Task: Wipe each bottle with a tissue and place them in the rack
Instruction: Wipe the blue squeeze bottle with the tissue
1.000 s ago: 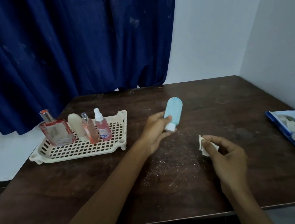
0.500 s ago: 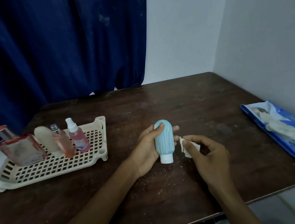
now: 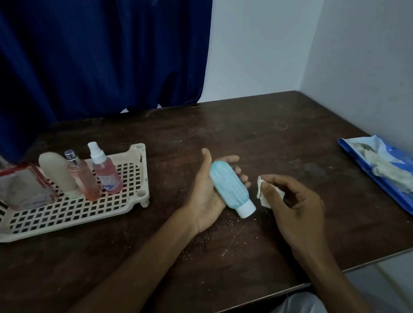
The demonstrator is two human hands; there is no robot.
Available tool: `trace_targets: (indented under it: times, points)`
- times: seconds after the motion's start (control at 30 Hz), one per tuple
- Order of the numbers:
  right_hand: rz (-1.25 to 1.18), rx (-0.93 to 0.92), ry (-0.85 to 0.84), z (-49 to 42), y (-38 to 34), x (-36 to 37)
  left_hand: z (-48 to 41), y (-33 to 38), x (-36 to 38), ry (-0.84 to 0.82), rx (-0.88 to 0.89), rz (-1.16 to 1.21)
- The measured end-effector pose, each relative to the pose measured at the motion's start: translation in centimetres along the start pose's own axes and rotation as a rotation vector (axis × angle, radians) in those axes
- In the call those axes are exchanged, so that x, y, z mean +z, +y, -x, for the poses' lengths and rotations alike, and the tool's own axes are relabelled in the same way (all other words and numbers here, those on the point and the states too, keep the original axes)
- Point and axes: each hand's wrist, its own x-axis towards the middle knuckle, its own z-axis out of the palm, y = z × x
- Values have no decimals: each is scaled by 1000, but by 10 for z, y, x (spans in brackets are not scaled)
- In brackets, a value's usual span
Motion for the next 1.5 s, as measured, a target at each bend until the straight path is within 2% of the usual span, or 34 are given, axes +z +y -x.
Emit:
trace_targets:
  times: [0.33, 0.47, 0.67, 0.83, 1.3, 1.5]
  points:
    - [205, -355, -67, 16, -12, 3, 0, 3, 0, 36, 30, 74]
    - [308, -437, -78, 21, -10, 11, 4, 1, 1, 15, 20, 78]
    - [346, -474, -46, 21, -9, 13, 6, -11, 5, -9, 64, -45]
    - [354, -482, -62, 25, -10, 15, 6, -11, 4, -16, 63, -16]
    - [351, -390, 6, 23, -14, 19, 8, -9, 9, 44, 117, -109]
    - [416, -465, -42, 32, -16, 22, 9, -10, 9, 62, 117, -124]
